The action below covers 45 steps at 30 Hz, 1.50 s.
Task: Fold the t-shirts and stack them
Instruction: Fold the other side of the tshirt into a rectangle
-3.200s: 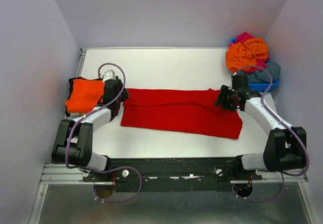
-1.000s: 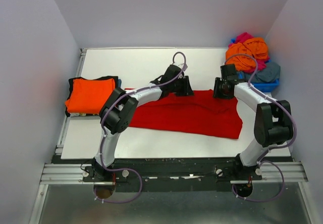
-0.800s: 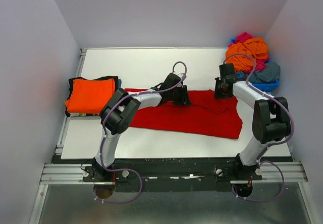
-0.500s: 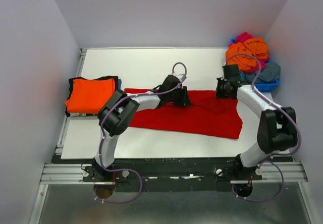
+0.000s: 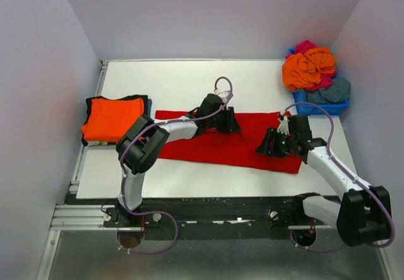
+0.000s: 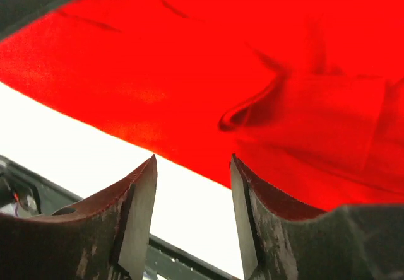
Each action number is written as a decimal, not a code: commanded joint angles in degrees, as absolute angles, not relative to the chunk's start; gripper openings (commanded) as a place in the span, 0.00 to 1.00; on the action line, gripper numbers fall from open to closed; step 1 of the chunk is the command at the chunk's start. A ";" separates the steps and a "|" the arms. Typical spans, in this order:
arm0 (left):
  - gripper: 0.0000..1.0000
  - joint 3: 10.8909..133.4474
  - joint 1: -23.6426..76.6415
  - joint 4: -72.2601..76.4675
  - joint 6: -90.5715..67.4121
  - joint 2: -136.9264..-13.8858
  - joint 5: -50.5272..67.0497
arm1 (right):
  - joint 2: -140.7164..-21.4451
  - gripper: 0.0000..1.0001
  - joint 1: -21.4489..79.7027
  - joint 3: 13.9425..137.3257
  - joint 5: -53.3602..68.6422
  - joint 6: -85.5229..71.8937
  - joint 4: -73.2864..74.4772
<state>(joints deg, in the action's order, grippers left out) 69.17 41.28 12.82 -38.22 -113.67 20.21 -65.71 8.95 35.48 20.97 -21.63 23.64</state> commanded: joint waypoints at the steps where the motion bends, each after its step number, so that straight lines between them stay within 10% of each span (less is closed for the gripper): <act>1: 0.41 68.64 41.75 15.29 -38.23 -111.27 22.32 | -60.05 0.64 9.32 32.61 27.35 -23.90 22.59; 8: 0.41 67.06 42.71 19.15 -36.30 -110.48 21.36 | -60.28 0.59 9.23 36.64 12.48 -24.87 18.56; 19: 0.41 66.53 42.71 20.74 -34.89 -111.00 19.34 | -80.77 0.60 9.23 40.00 22.65 -27.51 8.18; 30: 0.41 68.91 42.63 17.67 -34.98 -112.33 20.83 | -62.16 0.59 11.87 24.35 41.22 -34.45 4.56; 35: 0.41 67.77 43.06 20.03 -34.89 -111.27 22.06 | -52.40 0.60 11.87 28.29 26.16 -31.38 15.71; 45: 0.41 75.48 46.84 17.24 -34.01 -115.13 21.36 | -54.30 0.20 10.02 34.88 -6.58 -32.43 21.09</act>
